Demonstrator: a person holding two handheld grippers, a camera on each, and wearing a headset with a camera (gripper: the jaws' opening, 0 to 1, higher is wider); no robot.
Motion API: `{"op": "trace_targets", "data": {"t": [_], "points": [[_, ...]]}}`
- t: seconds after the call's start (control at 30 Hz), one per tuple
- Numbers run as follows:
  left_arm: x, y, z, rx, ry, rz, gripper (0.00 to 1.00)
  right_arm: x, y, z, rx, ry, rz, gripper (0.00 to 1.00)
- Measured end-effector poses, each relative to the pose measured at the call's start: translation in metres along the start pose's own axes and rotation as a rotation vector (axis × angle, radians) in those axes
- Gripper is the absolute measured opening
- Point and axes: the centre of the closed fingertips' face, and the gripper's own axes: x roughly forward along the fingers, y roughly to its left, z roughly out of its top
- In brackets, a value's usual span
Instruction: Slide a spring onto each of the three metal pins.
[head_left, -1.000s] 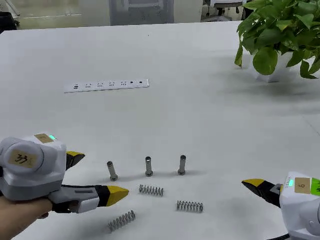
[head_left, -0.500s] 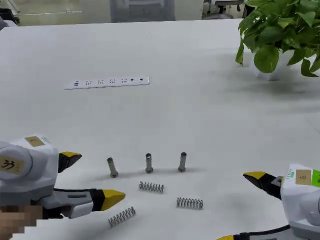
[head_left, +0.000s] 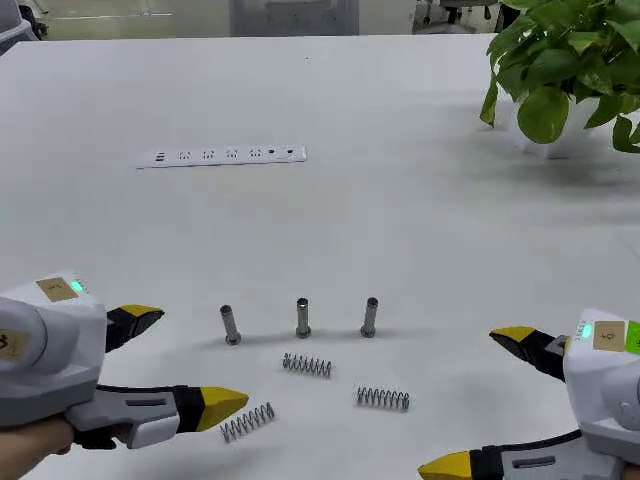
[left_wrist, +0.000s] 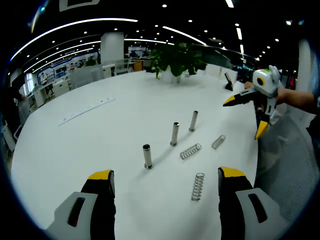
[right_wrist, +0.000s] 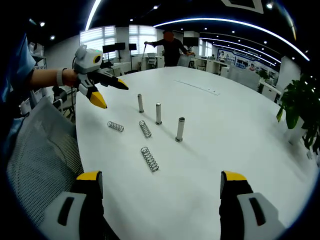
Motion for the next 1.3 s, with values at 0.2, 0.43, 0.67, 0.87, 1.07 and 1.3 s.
{"op": "trace_targets", "data": {"t": [0.2, 0.43, 0.67, 0.87, 1.07, 1.3], "points": [[-0.006, -0.01, -0.002, 0.0, -0.002, -0.008, 0.86, -0.001, -0.004, 0.0, -0.013, 0.004, -0.001, 0.99], [-0.009, -0.018, -0.008, 0.001, 0.006, -0.024, 0.86, -0.001, -0.006, 0.002, -0.022, 0.008, -0.005, 0.99], [-0.009, -0.022, -0.013, 0.002, 0.015, -0.031, 0.85, 0.0, -0.007, 0.003, -0.03, 0.007, -0.003, 0.99], [-0.007, -0.025, -0.019, 0.016, 0.035, -0.039, 0.84, 0.002, -0.007, 0.003, -0.031, 0.008, -0.004, 0.99], [-0.002, -0.032, -0.023, 0.038, 0.044, -0.051, 0.8, 0.003, -0.004, 0.002, -0.037, 0.014, -0.001, 0.99], [0.005, -0.039, -0.031, 0.082, 0.07, -0.057, 0.7, 0.002, -0.005, 0.001, -0.032, 0.013, -0.005, 0.99]]}}
